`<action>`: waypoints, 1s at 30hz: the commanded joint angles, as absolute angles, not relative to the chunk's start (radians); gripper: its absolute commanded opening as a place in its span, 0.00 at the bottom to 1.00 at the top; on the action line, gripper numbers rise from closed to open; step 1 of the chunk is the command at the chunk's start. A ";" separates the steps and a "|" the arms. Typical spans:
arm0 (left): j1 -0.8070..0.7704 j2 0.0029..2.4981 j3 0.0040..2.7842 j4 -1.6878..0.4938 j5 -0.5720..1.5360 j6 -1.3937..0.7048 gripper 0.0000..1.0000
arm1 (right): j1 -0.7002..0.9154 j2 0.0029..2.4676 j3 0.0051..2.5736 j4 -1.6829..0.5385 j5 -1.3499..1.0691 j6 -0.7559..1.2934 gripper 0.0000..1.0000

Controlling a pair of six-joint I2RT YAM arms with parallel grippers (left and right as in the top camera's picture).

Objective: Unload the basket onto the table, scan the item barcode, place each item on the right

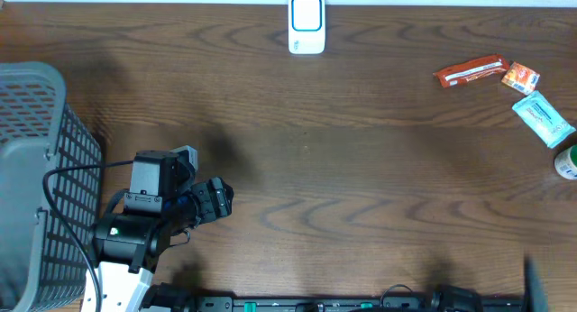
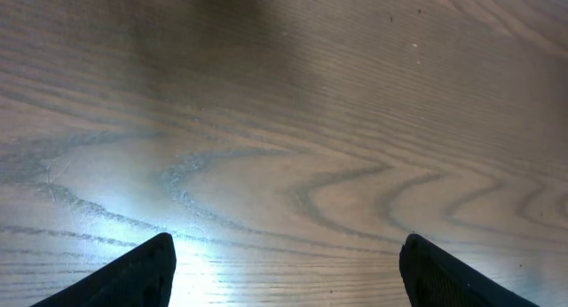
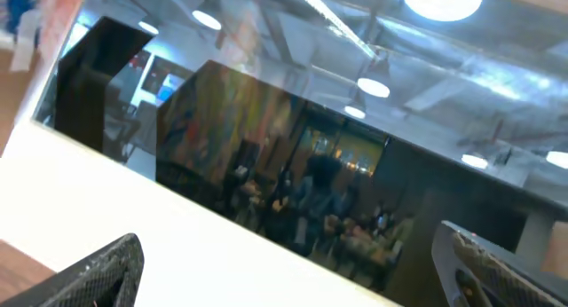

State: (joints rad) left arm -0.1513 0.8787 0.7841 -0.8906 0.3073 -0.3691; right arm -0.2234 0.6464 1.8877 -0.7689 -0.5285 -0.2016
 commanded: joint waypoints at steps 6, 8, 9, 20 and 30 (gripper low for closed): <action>-0.147 0.875 0.789 -0.893 0.294 -0.367 0.81 | -0.098 0.308 1.661 -0.635 -0.387 -0.286 0.99; -0.147 0.875 0.789 -0.894 0.294 -0.367 0.81 | -0.082 0.263 1.638 -0.633 -0.345 -0.285 0.99; -0.147 0.875 0.789 -0.894 0.294 -0.367 0.81 | -0.078 0.250 1.634 -0.650 -0.327 -0.285 0.99; -0.147 0.875 0.789 -0.894 0.294 -0.367 0.81 | -0.044 0.220 1.635 -0.842 -0.281 -0.362 0.99; -0.147 0.875 0.789 -0.894 0.294 -0.367 0.81 | -0.038 0.221 1.597 -0.908 -0.265 -0.424 0.99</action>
